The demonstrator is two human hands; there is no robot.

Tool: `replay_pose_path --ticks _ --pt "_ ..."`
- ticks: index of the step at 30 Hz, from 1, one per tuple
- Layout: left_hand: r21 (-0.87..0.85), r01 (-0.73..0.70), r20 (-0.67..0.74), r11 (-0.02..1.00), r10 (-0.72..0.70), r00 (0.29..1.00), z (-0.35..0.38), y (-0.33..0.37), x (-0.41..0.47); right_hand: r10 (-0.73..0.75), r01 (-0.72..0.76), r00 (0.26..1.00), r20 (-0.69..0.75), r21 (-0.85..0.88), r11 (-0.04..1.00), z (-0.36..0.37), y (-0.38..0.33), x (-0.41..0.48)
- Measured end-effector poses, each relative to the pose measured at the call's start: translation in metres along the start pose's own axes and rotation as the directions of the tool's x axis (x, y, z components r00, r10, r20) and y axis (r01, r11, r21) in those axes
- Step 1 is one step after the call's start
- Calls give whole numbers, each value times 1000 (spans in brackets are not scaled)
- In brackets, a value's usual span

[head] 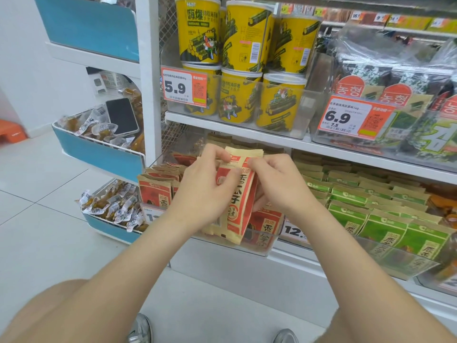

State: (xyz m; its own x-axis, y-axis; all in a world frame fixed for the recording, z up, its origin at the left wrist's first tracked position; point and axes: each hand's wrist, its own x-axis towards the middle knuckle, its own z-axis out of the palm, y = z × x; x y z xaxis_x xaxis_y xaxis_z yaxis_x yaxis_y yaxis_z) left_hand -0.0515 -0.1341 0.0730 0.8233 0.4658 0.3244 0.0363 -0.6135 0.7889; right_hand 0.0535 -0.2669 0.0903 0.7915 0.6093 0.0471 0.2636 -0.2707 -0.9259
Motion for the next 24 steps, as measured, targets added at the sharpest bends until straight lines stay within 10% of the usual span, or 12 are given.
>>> replay_pose_path --ticks 24 --pt "171 -148 -53 974 159 986 -5 -9 6 -378 360 920 -101 -159 919 7 12 1"
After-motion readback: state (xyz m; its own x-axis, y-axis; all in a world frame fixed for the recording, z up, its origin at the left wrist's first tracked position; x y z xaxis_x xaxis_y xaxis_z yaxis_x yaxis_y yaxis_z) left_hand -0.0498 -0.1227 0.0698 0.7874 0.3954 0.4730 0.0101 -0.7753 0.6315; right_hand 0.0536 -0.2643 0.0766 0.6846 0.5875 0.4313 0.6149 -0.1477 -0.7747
